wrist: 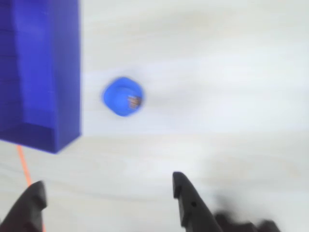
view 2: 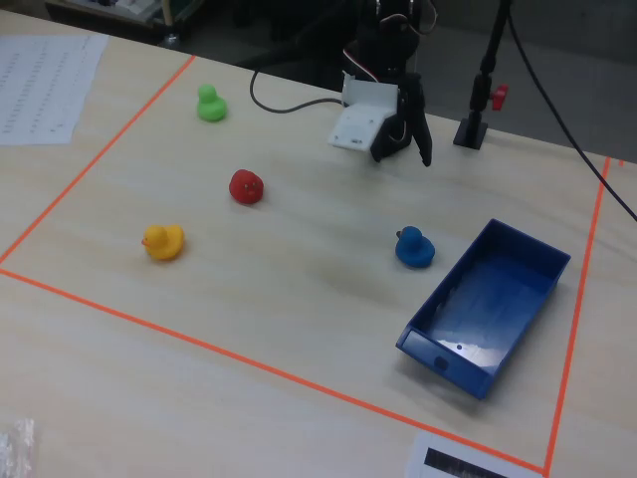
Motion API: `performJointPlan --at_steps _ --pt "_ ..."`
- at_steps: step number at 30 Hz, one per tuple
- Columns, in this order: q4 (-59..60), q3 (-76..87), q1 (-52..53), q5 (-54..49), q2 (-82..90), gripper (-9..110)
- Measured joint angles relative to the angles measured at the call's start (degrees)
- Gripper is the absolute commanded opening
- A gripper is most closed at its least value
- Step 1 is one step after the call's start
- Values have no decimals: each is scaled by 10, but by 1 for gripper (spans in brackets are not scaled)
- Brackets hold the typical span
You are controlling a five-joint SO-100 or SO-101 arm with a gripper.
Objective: Grasp blue duck and put it into box.
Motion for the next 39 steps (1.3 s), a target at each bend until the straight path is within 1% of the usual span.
performJointPlan --at_steps 3,6,11,19,32,39 --pt "-51 4 -28 13 -67 37" --pt "-113 46 -40 14 -107 37" --pt "-197 120 -34 12 -132 37" --pt "-287 176 -33 9 -171 37" --pt "-370 220 -32 28 -200 36" --pt "-396 242 -33 33 -212 33"
